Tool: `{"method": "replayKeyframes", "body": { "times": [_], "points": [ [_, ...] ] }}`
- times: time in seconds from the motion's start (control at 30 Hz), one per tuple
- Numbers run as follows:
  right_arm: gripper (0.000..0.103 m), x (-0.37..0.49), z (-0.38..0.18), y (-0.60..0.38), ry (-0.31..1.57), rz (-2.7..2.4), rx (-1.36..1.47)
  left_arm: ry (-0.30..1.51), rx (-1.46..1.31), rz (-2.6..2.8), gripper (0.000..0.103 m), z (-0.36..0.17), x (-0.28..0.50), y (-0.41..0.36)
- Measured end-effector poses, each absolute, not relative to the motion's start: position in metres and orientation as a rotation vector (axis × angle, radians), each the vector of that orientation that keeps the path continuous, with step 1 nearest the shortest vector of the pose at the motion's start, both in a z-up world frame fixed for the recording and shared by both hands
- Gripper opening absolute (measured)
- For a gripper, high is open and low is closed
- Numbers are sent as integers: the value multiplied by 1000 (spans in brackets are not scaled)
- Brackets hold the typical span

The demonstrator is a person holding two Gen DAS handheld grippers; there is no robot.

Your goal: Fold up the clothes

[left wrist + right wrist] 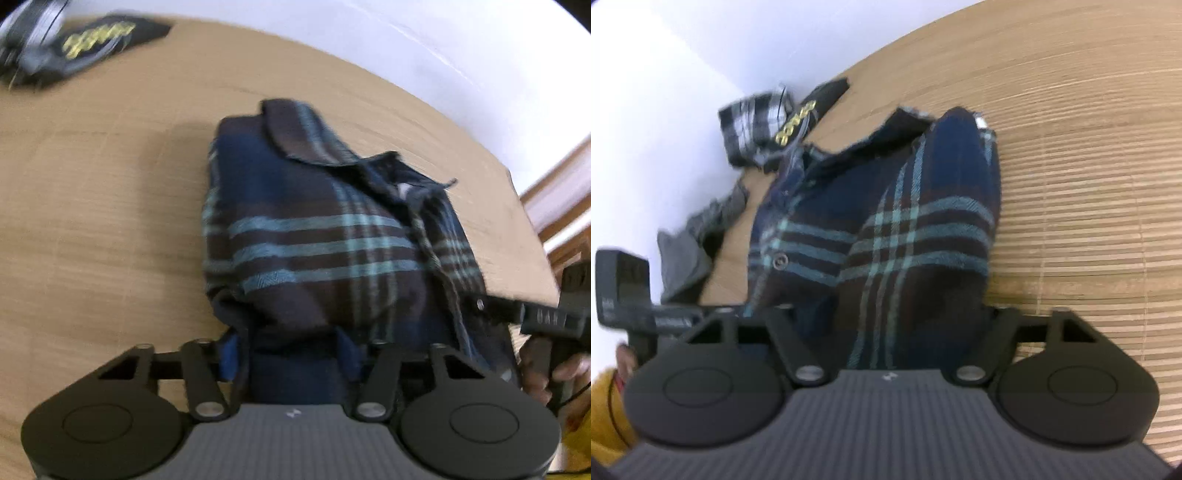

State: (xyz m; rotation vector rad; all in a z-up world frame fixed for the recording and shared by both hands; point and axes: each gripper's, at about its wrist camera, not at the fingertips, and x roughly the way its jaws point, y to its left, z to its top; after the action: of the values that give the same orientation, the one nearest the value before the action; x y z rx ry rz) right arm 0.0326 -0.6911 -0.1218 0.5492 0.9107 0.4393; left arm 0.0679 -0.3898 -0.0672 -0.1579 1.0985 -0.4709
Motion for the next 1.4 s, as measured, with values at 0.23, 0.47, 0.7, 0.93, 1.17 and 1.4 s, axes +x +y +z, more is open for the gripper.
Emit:
{"method": "replayKeyframes", "body": {
  "times": [0.23, 0.47, 0.7, 0.93, 1.17, 1.4],
  "points": [
    [41, 62, -107, -729, 811, 374, 607, 1018, -66, -499, 40, -50, 127, -436],
    [38, 143, -80, -776, 714, 303, 528, 956, 15, -506, 34, -39, 225, -517],
    [37, 241, -51, -820, 613, 264, 423, 892, 104, -484, 32, -29, 323, -599],
    [37, 319, -70, -861, 643, 173, 416, 873, 138, -409, 37, -35, 392, -651],
    [50, 360, -96, -878, 711, 80, 425, 857, 167, -375, 53, -46, 393, -660],
    [60, 352, -79, -876, 680, 29, 411, 846, 165, -376, 61, -42, 381, -637]
  ]
}}
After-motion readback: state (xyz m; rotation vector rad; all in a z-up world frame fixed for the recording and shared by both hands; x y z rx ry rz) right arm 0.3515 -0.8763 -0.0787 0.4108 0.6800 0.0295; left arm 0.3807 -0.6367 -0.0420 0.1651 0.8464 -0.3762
